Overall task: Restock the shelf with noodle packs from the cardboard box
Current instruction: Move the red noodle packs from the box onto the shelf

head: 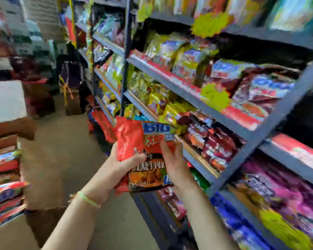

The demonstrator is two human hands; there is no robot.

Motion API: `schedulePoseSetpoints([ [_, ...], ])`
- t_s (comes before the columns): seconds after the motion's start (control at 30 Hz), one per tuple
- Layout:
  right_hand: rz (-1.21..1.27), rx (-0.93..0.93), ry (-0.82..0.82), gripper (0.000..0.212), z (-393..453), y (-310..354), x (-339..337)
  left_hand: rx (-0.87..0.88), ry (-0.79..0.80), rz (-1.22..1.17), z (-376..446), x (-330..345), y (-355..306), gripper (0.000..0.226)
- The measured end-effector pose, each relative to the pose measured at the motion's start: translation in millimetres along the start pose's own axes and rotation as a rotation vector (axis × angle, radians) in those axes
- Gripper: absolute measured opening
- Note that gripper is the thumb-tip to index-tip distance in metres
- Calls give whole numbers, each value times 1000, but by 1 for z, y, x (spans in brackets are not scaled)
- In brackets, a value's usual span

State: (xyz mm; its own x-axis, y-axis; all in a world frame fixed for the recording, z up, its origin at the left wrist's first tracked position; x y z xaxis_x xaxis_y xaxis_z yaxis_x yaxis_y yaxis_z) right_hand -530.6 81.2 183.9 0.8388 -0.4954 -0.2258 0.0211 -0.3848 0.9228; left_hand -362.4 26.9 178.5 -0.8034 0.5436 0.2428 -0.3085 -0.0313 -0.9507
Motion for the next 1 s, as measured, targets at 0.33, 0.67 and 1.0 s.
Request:
schedulePoseSetpoints([
  [0.33, 136, -308, -421, 39, -221, -26, -339, 98, 306, -175, -87, 350, -41, 57],
  [0.67, 427, -146, -806, 27, -333, -92, -532, -224, 679, -91, -133, 576, -30, 72],
  [1.0, 402, -43, -1110, 25, -383, -113, -620, -126, 979, -184, -133, 692, -14, 49],
])
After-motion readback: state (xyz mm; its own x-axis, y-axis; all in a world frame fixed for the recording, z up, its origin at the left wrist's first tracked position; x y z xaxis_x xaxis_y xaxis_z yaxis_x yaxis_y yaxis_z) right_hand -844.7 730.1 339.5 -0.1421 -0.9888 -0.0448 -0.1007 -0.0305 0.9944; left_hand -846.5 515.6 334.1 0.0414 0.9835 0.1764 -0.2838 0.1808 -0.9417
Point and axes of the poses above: each hand's wrist, its own z-axis towards the middle knuckle, its own x-axis out of the palm, y = z × x, the point moved 8 cm from there along z, towards the middle knuckle, and after that the axes turned 14 degrees about x, right-handed, at the moved point
